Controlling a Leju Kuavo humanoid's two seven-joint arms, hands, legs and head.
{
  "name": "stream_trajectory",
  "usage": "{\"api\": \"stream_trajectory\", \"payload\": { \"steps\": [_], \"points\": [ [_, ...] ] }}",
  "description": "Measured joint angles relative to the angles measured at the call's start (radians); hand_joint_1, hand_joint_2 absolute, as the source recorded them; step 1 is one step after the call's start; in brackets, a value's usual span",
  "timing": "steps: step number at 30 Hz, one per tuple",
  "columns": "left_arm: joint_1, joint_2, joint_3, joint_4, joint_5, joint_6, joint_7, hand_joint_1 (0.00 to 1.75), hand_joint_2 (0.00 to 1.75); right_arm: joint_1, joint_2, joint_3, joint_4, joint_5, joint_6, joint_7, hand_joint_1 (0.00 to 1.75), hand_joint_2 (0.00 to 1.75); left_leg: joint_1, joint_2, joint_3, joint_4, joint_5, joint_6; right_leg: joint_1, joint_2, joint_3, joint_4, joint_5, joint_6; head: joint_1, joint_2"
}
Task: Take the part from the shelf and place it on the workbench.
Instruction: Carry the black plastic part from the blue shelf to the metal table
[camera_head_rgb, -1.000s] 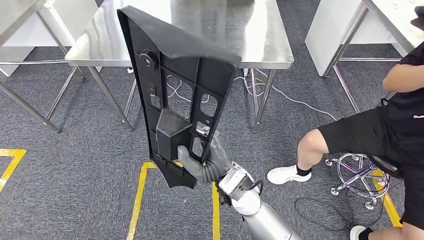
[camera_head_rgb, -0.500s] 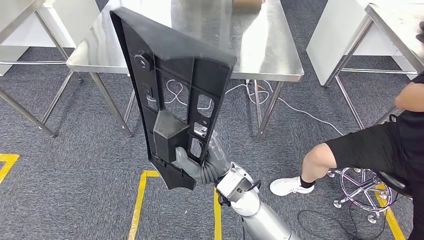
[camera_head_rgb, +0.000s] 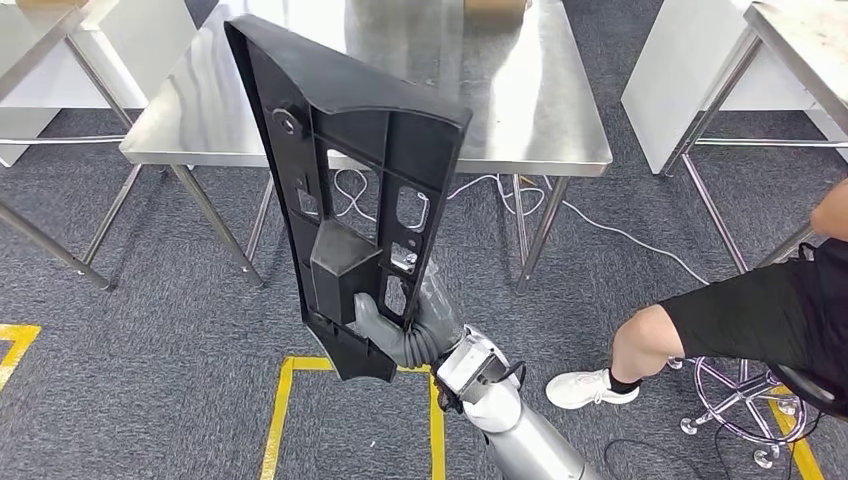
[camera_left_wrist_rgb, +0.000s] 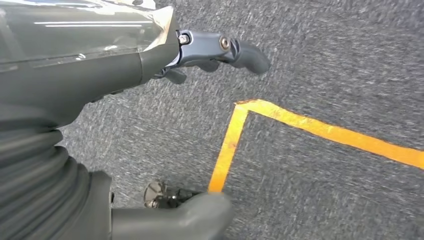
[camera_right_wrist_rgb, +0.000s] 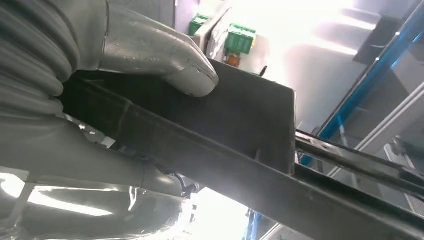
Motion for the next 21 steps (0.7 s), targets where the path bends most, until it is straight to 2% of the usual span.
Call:
{"api": "stream_trajectory", "payload": {
  "steps": [1, 2, 3, 5, 6, 7, 8, 9, 11, 12, 13, 16, 17, 18, 19, 21],
  "points": [
    [0.001, 0.0, 0.0, 0.0, 0.0, 0.0, -0.001, 0.0, 1.75, 0.001, 0.0, 0.0, 0.0, 0.001, 0.0, 0.0, 1.75, 1.75, 0.003, 0.001, -0.039, 0.043, -0.02, -0.005, 0.0, 0.001, 0.006, 0.0, -0.006, -0.002, 0.0, 0.0],
    [0.002, 0.001, 0.0, 0.0, -0.001, -0.001, -0.001, 0.0, 1.75, 0.002, 0.0, 0.0, 0.0, 0.002, 0.0, 0.0, 1.75, 1.75, 0.005, 0.002, -0.063, 0.055, -0.022, -0.008, 0.0, 0.003, 0.014, 0.0, -0.014, -0.001, 0.0, 0.0],
    [0.002, 0.001, 0.0, 0.0, -0.002, -0.002, -0.002, 0.0, 1.75, 0.002, 0.0, 0.0, 0.0, 0.003, 0.0, 0.0, 1.75, 1.75, 0.007, 0.003, -0.069, 0.033, 0.0, -0.008, 0.0, 0.004, 0.024, 0.0, -0.021, 0.001, 0.0, 0.0],
    [0.002, 0.002, 0.0, 0.0, -0.003, -0.004, -0.002, 0.0, 1.75, 0.002, 0.001, 0.0, 0.0, 0.005, 0.0, 0.0, 1.75, 1.75, 0.009, 0.006, -0.035, -0.094, 0.099, -0.003, 0.0, 0.006, 0.045, -0.001, -0.039, 0.007, 0.0, 0.0],
    [0.002, 0.003, 0.0, 0.0, -0.003, -0.004, -0.002, 0.0, 1.75, 0.002, 0.001, 0.0, 0.0, 0.006, 0.0, 0.0, 1.75, 1.75, 0.006, 0.008, -0.014, -0.156, 0.135, 0.002, 0.002, 0.006, 0.055, -0.001, -0.047, 0.012, 0.0, 0.0],
    [0.002, 0.003, 0.0, 0.0, -0.003, -0.004, -0.002, 0.0, 1.75, 0.001, 0.001, 0.0, 0.0, 0.006, 0.0, 0.0, 1.75, 1.75, 0.003, 0.008, 0.001, -0.199, 0.156, 0.009, 0.004, 0.006, 0.061, -0.002, -0.055, 0.018, 0.0, 0.0],
    [0.002, 0.004, 0.0, 0.0, -0.003, -0.004, -0.002, 0.0, 1.75, 0.001, 0.001, 0.0, 0.0, 0.006, 0.0, 0.0, 1.75, 1.75, 0.0, 0.008, 0.008, -0.221, 0.162, 0.016, 0.007, 0.006, 0.065, 0.0, -0.059, 0.024, 0.0, 0.0],
    [0.002, 0.004, 0.0, 0.0, -0.003, -0.004, -0.002, 0.0, 1.75, 0.001, 0.001, 0.0, 0.0, 0.006, 0.0, 0.0, 1.75, 1.75, -0.003, 0.008, 0.009, -0.225, 0.154, 0.024, 0.011, 0.007, 0.071, 0.003, -0.06, 0.031, -0.001, 0.0],
    [0.002, 0.004, 0.0, 0.0, -0.004, -0.005, -0.002, 0.0, 1.75, 0.0, 0.001, -0.001, -0.001, 0.009, -0.001, 0.0, 1.75, 1.75, -0.003, 0.007, 0.028, -0.236, 0.159, 0.04, 0.015, 0.007, 0.069, 0.018, -0.066, 0.043, -0.002, 0.0],
    [0.002, 0.004, 0.0, 0.0, -0.004, -0.005, -0.002, 0.0, 1.75, -0.001, 0.001, -0.001, -0.002, 0.014, -0.003, -0.001, 1.75, 1.75, -0.003, 0.006, 0.039, -0.24, 0.16, 0.046, 0.016, 0.006, 0.056, 0.045, -0.071, 0.045, -0.001, 0.0],
    [0.001, 0.004, 0.0, 0.0, -0.005, -0.004, 0.0, 0.0, 1.75, -0.002, 0.001, -0.001, -0.002, 0.023, -0.007, 0.0, 1.75, 1.75, -0.002, 0.006, 0.05, -0.243, 0.16, 0.051, 0.016, 0.006, 0.028, 0.092, -0.082, 0.046, -0.001, 0.0],
    [0.0, 0.005, 0.002, 0.0, -0.005, -0.003, 0.006, 0.0, 1.75, -0.004, 0.001, 0.0, -0.004, 0.074, -0.032, 0.014, 1.75, 1.75, -0.003, 0.004, 0.061, -0.244, 0.15, 0.059, 0.014, 0.005, -0.097, 0.268, -0.137, 0.041, 0.0, 0.0],
    [0.0, 0.005, 0.003, 0.0, -0.005, -0.003, 0.007, 0.0, 1.75, -0.004, 0.001, 0.0, -0.005, 0.094, -0.042, 0.022, 1.75, 1.75, -0.004, 0.003, 0.067, -0.244, 0.143, 0.06, 0.013, 0.005, -0.126, 0.289, -0.155, 0.041, 0.0, 0.0],
    [0.001, 0.004, 0.004, 0.0, -0.004, -0.002, 0.009, 0.0, 1.75, -0.005, 0.001, 0.0, -0.007, 0.115, -0.051, 0.03, 1.75, 1.75, -0.004, 0.001, 0.075, -0.244, 0.136, 0.06, 0.013, 0.005, -0.137, 0.276, -0.157, 0.044, 0.0, 0.0],
    [0.001, 0.003, 0.005, 0.0, -0.003, -0.002, 0.011, 0.0, 1.75, -0.006, 0.001, 0.001, -0.011, 0.137, -0.06, 0.038, 1.75, 1.75, -0.004, -0.002, 0.086, -0.244, 0.128, 0.058, 0.013, 0.005, -0.134, 0.234, -0.14, 0.052, 0.0, 0.0],
    [0.001, 0.001, 0.008, 0.0, -0.002, 0.0, 0.015, 0.0, 1.75, -0.012, 0.001, 0.002, -0.019, 0.174, -0.071, 0.054, 1.75, 1.75, -0.005, -0.006, 0.106, -0.242, 0.112, 0.051, 0.012, 0.004, -0.097, 0.102, -0.054, 0.068, 0.001, 0.0]
  ]
}}
